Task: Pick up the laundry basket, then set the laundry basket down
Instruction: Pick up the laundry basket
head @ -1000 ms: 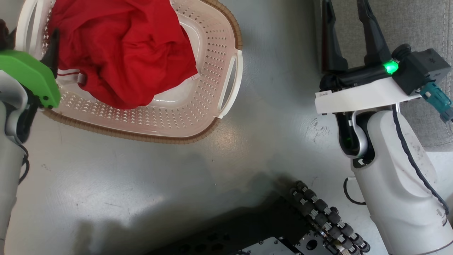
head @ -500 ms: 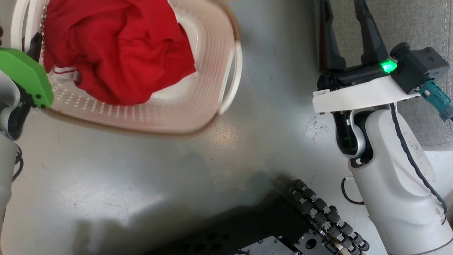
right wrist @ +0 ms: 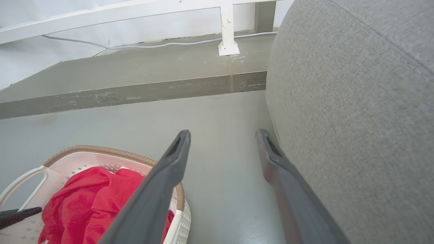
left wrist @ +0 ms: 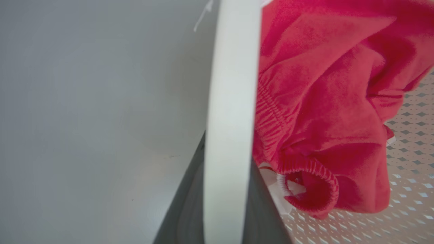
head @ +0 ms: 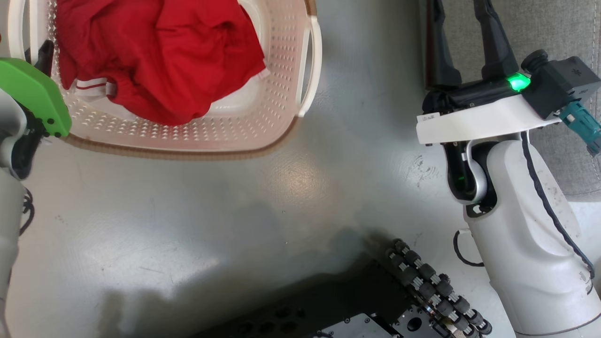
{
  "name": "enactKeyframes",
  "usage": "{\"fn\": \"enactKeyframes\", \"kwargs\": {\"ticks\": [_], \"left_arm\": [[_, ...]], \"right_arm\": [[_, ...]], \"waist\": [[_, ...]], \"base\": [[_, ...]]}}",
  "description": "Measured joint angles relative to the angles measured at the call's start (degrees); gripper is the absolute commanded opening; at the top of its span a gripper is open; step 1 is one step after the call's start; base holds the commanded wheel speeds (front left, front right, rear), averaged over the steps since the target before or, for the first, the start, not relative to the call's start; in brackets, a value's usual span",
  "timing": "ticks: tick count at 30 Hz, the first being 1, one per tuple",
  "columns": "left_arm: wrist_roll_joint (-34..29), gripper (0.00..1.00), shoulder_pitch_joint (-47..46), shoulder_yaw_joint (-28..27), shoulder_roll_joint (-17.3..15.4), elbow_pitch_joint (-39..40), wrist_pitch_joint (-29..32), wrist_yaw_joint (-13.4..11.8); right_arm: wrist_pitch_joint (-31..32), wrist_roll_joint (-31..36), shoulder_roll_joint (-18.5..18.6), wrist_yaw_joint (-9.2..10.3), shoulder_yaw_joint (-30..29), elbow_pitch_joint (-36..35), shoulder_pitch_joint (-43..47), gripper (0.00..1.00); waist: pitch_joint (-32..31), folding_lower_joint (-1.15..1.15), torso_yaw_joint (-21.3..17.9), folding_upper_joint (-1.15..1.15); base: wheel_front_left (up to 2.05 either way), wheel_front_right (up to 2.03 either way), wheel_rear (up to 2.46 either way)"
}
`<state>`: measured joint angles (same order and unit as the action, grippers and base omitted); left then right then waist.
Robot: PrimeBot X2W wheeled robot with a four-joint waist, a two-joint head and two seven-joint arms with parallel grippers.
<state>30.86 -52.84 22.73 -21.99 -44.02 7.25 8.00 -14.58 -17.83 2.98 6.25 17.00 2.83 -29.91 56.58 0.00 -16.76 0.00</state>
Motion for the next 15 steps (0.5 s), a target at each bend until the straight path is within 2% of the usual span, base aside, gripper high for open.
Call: {"fn": "enactKeyframes", "kwargs": {"ticks": [6,15], "left_arm": [[2.5,0.0,0.4,-2.2,2.4,-3.6,-0.8,-1.0],[7.2,0.0,4.0,-4.4,6.1,-6.6,-1.8,-1.0]], "right_arm": [[0.0,0.0,0.0,0.4,-0.7,0.4,-0.1,1.0],[0.0,0.2,0.0,0.41,-1.6,0.7,-0.1,1.0]], "waist": [[-0.8,0.0,0.9,0.0],[-2.3,0.0,3.0,0.0]], "base": [[0.0,0.0,0.0],[0.0,0.0,0.0]]}}
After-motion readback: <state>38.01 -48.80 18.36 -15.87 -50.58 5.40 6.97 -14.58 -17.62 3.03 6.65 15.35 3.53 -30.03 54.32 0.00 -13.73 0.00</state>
